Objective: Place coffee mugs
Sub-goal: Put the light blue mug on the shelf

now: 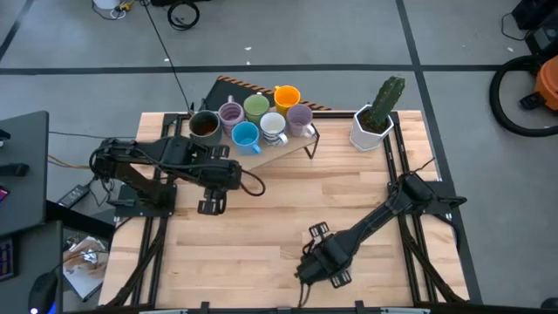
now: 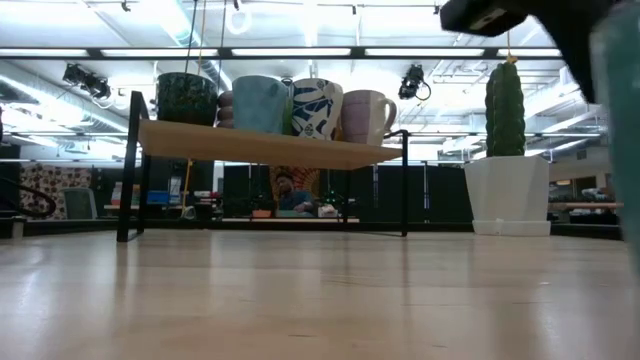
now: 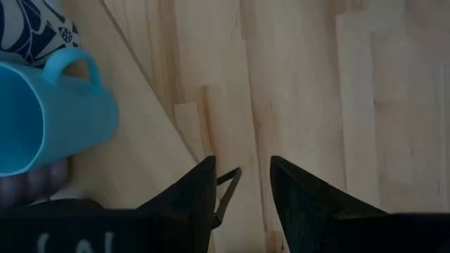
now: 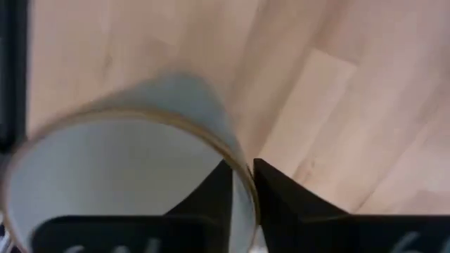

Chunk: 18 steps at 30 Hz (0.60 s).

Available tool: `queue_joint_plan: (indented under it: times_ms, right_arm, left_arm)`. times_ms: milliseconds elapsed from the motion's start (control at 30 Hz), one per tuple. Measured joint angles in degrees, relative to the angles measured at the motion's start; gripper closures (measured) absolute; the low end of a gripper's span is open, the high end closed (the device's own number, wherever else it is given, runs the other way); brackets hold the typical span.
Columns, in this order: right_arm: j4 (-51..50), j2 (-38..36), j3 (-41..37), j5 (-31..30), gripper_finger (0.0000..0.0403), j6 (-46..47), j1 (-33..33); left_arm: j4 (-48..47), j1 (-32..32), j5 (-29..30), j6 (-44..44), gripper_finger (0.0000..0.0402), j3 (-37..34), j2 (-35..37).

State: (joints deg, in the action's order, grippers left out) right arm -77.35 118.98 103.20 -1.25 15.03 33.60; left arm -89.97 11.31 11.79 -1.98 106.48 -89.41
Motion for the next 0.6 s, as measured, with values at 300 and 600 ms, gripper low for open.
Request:
queue_joint_plan:
  times_ms: [300,600]
  right_arm:
    - [0.1,-0.26,0.0,3.6,0.0377,13.57,-7.54]
    - [0.99,-0.26,0.0,2.98,0.0369,20.85,-15.94]
  left_arm:
    - [2.0,0.0,1.51,-1.19,0.026,0.0,-0.06]
    - [3.45,-0.02,5.1,-2.17,0.026,0.0,-0.06]
